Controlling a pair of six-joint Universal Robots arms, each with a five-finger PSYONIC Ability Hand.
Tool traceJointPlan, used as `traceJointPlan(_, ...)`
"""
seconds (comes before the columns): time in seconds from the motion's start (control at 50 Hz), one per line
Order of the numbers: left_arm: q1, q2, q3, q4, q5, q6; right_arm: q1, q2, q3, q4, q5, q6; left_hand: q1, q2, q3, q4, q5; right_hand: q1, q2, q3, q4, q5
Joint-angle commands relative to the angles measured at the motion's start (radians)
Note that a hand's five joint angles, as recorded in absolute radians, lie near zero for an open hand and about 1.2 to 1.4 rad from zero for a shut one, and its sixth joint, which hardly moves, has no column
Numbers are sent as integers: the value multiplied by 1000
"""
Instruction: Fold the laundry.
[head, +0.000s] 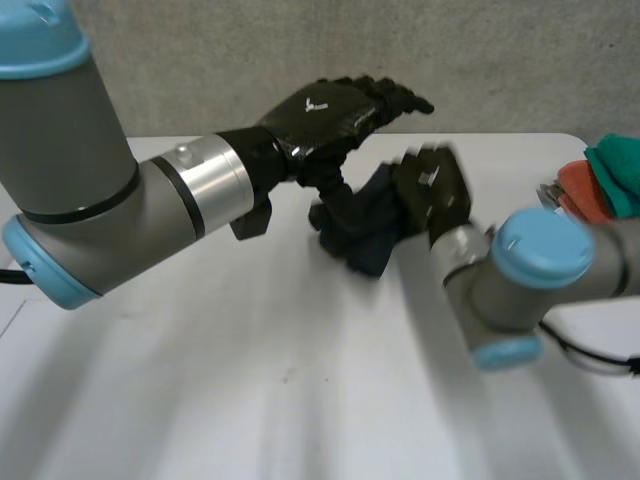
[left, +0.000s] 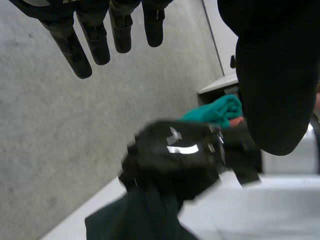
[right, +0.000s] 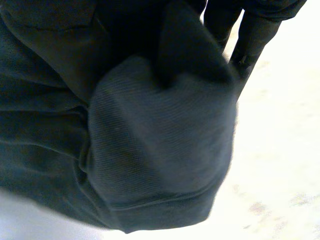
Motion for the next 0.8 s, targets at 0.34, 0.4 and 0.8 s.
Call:
traceJointPlan(0.34, -7, 78, -1, 70, -45, -66, -712, -121, -468, 342, -433, 227, 10, -6, -13, -5, -23, 365, 248, 235, 207, 302)
traceJointPlan(0.4, -7, 75, -13, 72, -43, -66, -793, -60, -471, 342, -505, 236, 10, -6, -13, -5, -23, 365, 248, 235, 207, 302)
traceJointPlan(0.8, -8, 43, -47, 72, -43, -57, -954, 155, -376, 369, -679, 86, 16, 0, -7, 1, -17, -389, -505, -518, -546, -452)
